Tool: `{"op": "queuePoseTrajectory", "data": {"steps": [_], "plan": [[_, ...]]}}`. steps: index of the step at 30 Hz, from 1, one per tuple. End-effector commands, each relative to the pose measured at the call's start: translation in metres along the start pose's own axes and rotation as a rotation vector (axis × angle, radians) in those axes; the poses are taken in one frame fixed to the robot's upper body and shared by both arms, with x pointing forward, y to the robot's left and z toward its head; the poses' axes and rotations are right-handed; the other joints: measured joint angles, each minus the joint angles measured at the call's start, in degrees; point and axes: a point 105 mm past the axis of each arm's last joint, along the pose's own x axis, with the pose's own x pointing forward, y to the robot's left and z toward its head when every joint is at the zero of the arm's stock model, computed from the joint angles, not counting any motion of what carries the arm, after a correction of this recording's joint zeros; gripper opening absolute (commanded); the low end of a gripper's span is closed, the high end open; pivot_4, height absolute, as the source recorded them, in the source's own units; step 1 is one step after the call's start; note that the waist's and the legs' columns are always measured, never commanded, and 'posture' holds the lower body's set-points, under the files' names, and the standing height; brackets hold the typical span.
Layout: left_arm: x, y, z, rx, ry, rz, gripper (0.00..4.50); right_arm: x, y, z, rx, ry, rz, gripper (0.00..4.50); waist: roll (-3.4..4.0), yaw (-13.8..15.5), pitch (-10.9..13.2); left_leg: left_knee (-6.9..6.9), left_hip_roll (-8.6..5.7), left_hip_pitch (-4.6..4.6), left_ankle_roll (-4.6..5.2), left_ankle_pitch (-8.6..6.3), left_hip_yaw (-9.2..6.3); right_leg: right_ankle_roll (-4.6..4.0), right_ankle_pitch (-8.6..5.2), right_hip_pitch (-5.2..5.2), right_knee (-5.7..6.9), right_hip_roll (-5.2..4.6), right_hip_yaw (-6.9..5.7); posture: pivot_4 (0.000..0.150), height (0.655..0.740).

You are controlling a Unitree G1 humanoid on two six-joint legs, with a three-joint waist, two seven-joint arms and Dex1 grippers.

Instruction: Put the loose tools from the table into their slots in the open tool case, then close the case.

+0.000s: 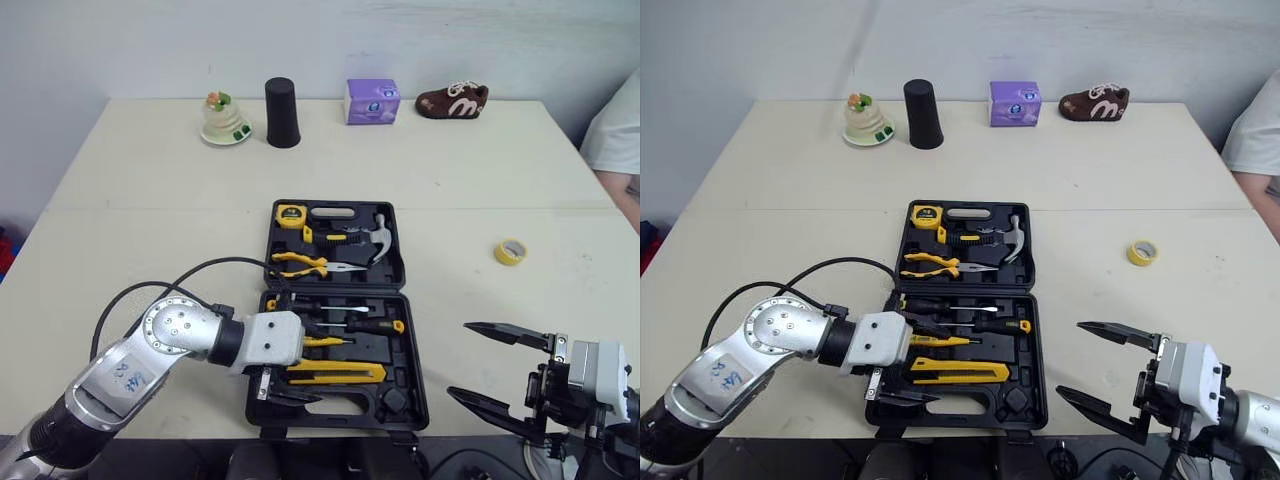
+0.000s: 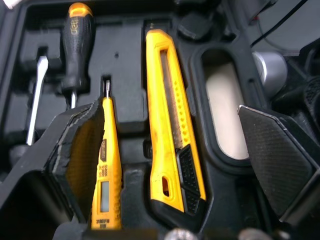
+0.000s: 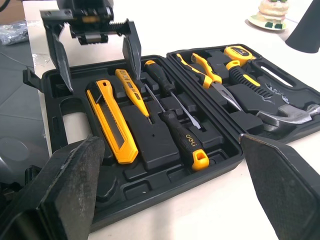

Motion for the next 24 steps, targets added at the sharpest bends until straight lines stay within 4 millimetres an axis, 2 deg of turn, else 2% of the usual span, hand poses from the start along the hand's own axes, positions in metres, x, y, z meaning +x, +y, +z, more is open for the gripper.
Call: {"op": "queuePoseTrajectory", "data": {"steps": [1, 3, 7, 10, 14, 17, 24], "plan": [[-0.004, 0.0, 0.019, 0.043, -0.165, 0.002, 3.9, 0.0, 0.004, 0.006, -0.014, -0.016, 0.007, 4.5, 0.0, 0.02, 0.0, 0.02, 0.0, 0.0, 0.01, -0.01, 0.0, 0.01, 0.01, 0.01, 0.0, -0.01, 0.0, 0.15, 0.74], [0.0, -0.005, 0.012, 0.023, -0.186, -0.017, 3.25, -0.001, 0.004, 0.005, -0.008, -0.013, 0.001, 4.5, 0.0, 0.03, 0.0, 0.04, -0.02, -0.01, 0.05, -0.02, 0.0, 0.03, 0.01, 0.02, 0.0, -0.03, 0.0, 0.15, 0.74], [0.013, -0.01, -0.01, 0.01, -0.125, -0.048, 1.4, -0.002, 0.006, 0.003, -0.001, -0.009, -0.001, 4.5, 0.0, -0.04, -0.01, 0.04, -0.01, 0.03, 0.07, -0.04, 0.01, 0.02, 0.01, 0.03, -0.01, 0.0, 0.0, 0.15, 0.74], [0.023, -0.006, -0.02, -0.006, -0.102, -0.03, 0.03, -0.003, 0.007, 0.002, 0.003, -0.006, 0.0, 4.5, 0.0, 0.01, -0.01, 0.04, -0.02, 0.03, 0.07, -0.04, 0.0, 0.03, 0.02, 0.04, 0.0, -0.01, -0.01, 0.15, 0.74], [0.028, -0.005, -0.024, -0.035, -0.099, -0.011, 0.01, -0.004, 0.007, 0.002, 0.0, -0.003, -0.003, 4.5, -0.01, 0.02, -0.01, 0.07, -0.02, -0.02, 0.13, -0.07, -0.01, 0.05, 0.03, 0.03, -0.01, -0.04, -0.01, 0.15, 0.74], [0.033, -0.007, -0.04, -0.084, -0.034, -0.005, 0.01, -0.006, 0.008, 0.001, -0.001, 0.003, -0.002, 4.5, 0.0, -0.06, -0.01, 0.07, -0.01, -0.01, 0.13, -0.08, 0.0, 0.05, 0.03, 0.03, -0.01, -0.03, 0.0, 0.15, 0.74], [0.04, -0.004, -0.046, -0.157, -0.028, 0.016, 0.01, -0.008, 0.005, 0.001, -0.005, 0.007, -0.016, 4.5, 0.0, 0.0, -0.03, 0.07, -0.01, 0.08, 0.49, -0.19, -0.01, 0.1, 0.07, 0.12, 0.0, -0.13, -0.01, 0.15, 0.74]]}}
